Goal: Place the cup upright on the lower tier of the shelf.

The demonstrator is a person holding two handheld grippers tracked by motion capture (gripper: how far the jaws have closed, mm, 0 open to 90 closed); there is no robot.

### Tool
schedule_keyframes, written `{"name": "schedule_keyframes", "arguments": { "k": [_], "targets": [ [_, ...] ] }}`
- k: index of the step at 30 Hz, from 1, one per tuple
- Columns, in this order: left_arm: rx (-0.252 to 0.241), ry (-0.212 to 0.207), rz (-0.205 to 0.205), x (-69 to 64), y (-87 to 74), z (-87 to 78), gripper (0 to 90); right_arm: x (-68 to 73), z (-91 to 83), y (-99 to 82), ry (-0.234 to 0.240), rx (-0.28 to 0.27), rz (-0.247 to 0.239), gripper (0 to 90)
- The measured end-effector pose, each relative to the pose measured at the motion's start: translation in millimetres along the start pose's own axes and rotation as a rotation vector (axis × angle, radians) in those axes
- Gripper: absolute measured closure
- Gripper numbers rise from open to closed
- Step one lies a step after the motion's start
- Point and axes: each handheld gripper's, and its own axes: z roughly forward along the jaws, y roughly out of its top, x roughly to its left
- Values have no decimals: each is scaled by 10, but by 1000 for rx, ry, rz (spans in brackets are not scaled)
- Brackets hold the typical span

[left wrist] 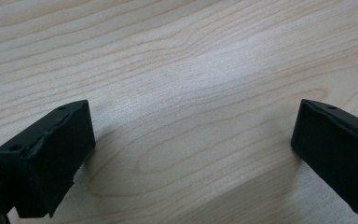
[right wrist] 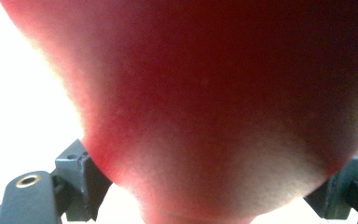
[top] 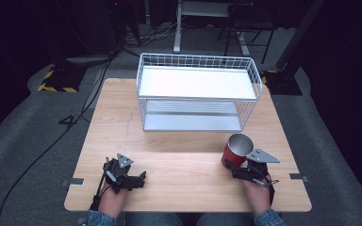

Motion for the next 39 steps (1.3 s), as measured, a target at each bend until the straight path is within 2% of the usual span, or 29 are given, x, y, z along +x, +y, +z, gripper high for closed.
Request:
{"name": "schedule_keyframes", "arguments": {
  "k": [8, 18, 23, 28, 31, 39],
  "targets": [
    [0, 0, 0, 0, 0, 0, 1, 9, -18, 5, 2, -17, -7, 170],
    [0, 0, 0, 0, 0, 0, 0, 20, -119, 194, -10, -46, -24, 170],
    [0, 0, 0, 0, 0, 0, 1, 12, -118, 289, -27, -54, 4, 169],
    [1, 1, -4, -7, -11, -10, 1, 2, -56, 404, -38, -44, 24, 169],
    [1, 0, -3, -10, -19, -16, 1, 15, 6, 474, -26, -40, 27, 169],
    [1, -5, 0, -22, -61, -53, 2, 90, 207, 699, -6, -23, -10, 169]
  ]
}}
